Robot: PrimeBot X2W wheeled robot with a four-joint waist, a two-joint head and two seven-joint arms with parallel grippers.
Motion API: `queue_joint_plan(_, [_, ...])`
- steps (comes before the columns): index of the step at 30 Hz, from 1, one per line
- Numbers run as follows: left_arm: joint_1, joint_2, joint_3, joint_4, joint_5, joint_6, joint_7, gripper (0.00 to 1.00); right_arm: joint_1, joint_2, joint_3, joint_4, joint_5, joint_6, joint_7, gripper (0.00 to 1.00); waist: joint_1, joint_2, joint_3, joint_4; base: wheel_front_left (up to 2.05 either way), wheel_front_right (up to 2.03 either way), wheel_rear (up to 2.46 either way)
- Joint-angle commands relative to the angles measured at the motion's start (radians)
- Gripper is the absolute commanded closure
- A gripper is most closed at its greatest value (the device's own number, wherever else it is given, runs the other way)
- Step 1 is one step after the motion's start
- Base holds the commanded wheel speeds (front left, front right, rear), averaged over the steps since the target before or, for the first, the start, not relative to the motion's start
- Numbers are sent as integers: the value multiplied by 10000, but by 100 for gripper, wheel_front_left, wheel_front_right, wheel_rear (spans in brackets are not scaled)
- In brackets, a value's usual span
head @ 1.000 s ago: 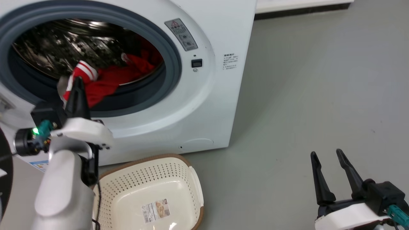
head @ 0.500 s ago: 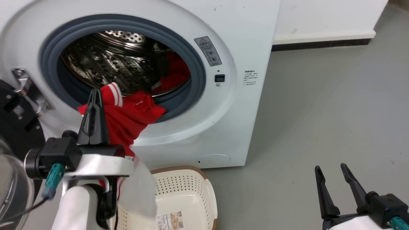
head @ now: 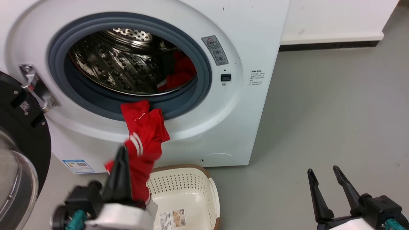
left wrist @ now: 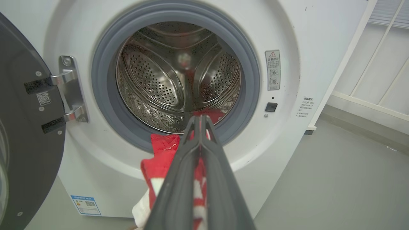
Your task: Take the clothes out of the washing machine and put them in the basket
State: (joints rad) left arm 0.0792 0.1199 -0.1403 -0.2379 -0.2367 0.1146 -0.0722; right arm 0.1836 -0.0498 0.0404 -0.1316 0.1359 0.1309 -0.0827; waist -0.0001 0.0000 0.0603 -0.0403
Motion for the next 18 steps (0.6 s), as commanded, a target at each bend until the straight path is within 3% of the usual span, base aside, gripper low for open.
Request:
queue_joint_plan(1, [172, -44, -45, 143, -64, 13, -70, 100, -47, -9, -6, -33, 25, -3, -37, 0, 1, 0, 109, -43, 0, 0, 0])
queue_joint_plan(8, [422, -347, -362, 1929, -491, -68, -714, 100, -407, -8, 54, -108, -25, -3, -60, 0, 1, 0, 878, -81, 0, 0, 0])
queue_joint_plan(18, [-1571, -501, 116, 5277, -886, -122, -1768, 100, -1295, -6, 297, -151, -10, -3, -217, 0, 1, 0, 2971, -519, 0, 0, 0])
